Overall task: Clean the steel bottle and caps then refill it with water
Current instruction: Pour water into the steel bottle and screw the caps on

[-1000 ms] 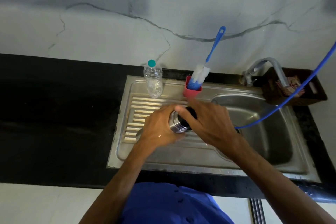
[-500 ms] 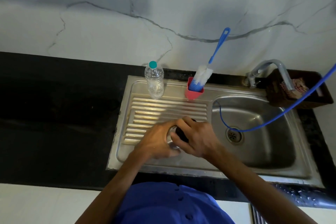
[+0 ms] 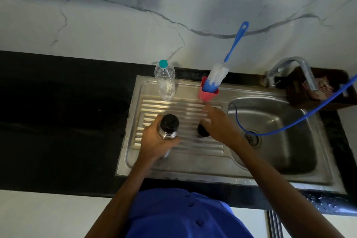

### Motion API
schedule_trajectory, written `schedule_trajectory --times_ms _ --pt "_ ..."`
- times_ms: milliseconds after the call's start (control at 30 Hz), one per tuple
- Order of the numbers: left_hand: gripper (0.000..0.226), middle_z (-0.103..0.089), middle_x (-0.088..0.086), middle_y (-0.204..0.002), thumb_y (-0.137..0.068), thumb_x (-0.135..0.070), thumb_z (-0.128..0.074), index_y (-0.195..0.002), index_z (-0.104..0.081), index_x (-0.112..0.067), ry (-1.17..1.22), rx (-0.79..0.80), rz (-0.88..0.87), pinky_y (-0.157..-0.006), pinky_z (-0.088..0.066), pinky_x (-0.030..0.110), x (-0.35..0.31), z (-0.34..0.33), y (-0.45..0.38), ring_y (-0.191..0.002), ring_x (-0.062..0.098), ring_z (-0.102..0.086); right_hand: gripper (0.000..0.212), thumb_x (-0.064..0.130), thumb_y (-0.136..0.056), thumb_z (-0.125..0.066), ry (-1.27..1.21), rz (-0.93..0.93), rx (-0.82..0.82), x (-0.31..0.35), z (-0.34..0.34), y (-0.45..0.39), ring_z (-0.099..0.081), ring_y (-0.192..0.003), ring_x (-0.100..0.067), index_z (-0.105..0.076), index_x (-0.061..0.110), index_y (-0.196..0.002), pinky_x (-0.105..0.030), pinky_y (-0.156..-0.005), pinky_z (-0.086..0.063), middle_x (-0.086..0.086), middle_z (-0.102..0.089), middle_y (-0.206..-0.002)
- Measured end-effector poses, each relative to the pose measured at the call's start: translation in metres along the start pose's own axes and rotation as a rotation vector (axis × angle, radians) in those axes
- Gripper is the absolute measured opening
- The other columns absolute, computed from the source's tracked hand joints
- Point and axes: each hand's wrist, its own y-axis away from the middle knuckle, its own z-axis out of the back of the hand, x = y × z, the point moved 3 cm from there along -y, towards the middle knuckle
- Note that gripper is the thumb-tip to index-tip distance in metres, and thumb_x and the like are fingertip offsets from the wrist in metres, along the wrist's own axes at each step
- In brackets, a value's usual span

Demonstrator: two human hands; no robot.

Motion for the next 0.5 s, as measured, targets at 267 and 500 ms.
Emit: schedule_trajectory --times_ms 267,500 --pt "0.057 -0.074 -0.008 -0.096 -0.063 -0.018 -0.096 -0.11 -0.067 -0.03 0.127 0.032 -0.05 -0.081 -0.06 0.036 0.017 -0.002 -0.003 -0.09 0.016 -0.072 0.074 0.021 -0.088 -0.067 0.342 -0.101 0.242 -0.045 -0.078 -0.006 -0.053 -0.121 -0.038 -0.032 0.03 -0.152 -0.047 -0.094 -0.051 -0.014 -0.036 -0.148" --pt "0.062 -0.073 -0.011 -0.105 -0.066 -0.016 -0.097 -0.118 -0.066 -0.029 0.136 0.037 -0.068 -0.088 -0.057 0.029 0.025 -0.006 -0.006 -0.103 0.014 -0.071 0.047 0.042 -0.073 -0.089 -0.769 -0.305 -0.081 0.021 0.002 -0.001 -0.063 -0.078 -0.012 -0.059 0.019 -0.101 -0.039 -0.076 -0.058 0.004 -0.064 -0.084"
